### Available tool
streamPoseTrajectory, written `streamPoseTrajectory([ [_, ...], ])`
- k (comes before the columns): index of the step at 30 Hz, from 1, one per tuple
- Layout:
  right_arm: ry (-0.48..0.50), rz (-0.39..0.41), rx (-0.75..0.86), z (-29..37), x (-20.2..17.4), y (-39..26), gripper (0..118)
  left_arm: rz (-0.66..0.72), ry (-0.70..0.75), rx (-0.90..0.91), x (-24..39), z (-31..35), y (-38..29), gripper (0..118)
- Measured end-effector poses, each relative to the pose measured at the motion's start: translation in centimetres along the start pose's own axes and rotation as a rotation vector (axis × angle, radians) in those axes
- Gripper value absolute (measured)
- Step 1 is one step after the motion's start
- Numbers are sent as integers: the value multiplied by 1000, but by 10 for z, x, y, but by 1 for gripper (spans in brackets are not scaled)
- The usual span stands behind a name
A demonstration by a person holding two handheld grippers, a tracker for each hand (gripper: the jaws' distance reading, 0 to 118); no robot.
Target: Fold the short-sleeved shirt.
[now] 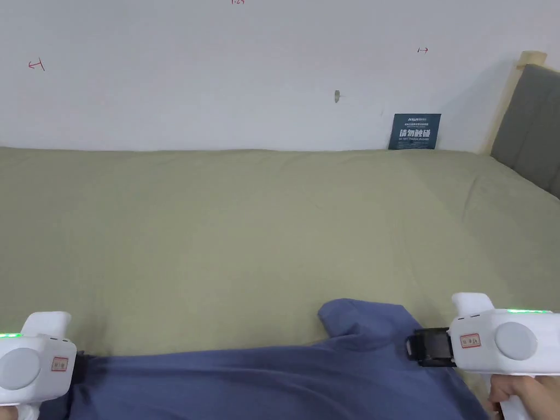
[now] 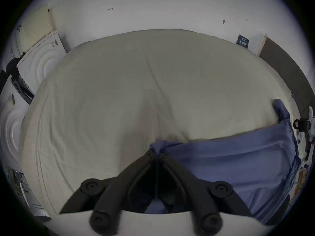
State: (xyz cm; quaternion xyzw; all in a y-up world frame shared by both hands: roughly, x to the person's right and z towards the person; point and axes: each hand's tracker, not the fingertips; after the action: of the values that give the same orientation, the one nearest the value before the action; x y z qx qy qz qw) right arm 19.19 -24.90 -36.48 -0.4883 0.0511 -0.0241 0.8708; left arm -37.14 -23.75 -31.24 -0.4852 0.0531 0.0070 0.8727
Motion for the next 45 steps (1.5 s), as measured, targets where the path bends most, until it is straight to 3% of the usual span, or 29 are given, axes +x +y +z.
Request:
streamPoseTrajectory([
  [2,-8,37,-30,-13,-2,-4,114,7,-3,-3,-3,-5,0,1],
  [3,-44,47,-39,-20,-1,-4,104,7,-3,-4,-3,-6,0,1],
  [5,-100,76,-75,-33,-3,-8,98,8,-1,-6,-4,-10,0,1],
  [7,-87,81,-45,-22,-5,-12,75,7,-2,-2,-5,-8,0,1],
  [8,-94,75,-17,-12,-4,-12,61,5,-3,3,-6,-5,-1,1],
  [9,-42,59,28,-3,-3,-13,0,1,-7,9,-9,-3,-1,1],
  [18,26,34,179,106,0,-31,0,-6,-81,110,-29,83,-37,1],
  [26,78,26,283,200,-1,-129,0,-45,-114,228,-41,170,-117,1],
  [32,70,64,255,213,4,-202,0,-51,-120,246,-45,187,-183,1],
  [41,65,37,156,176,5,-253,0,-10,-113,168,-46,158,-227,2],
  [42,65,31,147,173,6,-254,0,-4,-114,160,-46,155,-229,8],
  [43,64,24,158,174,7,-257,1,-2,-117,164,-47,153,-230,26],
  [44,62,11,167,175,8,-256,9,6,-113,180,-48,155,-231,60],
  [45,59,-7,178,179,8,-253,53,28,-107,186,-48,157,-229,102],
])
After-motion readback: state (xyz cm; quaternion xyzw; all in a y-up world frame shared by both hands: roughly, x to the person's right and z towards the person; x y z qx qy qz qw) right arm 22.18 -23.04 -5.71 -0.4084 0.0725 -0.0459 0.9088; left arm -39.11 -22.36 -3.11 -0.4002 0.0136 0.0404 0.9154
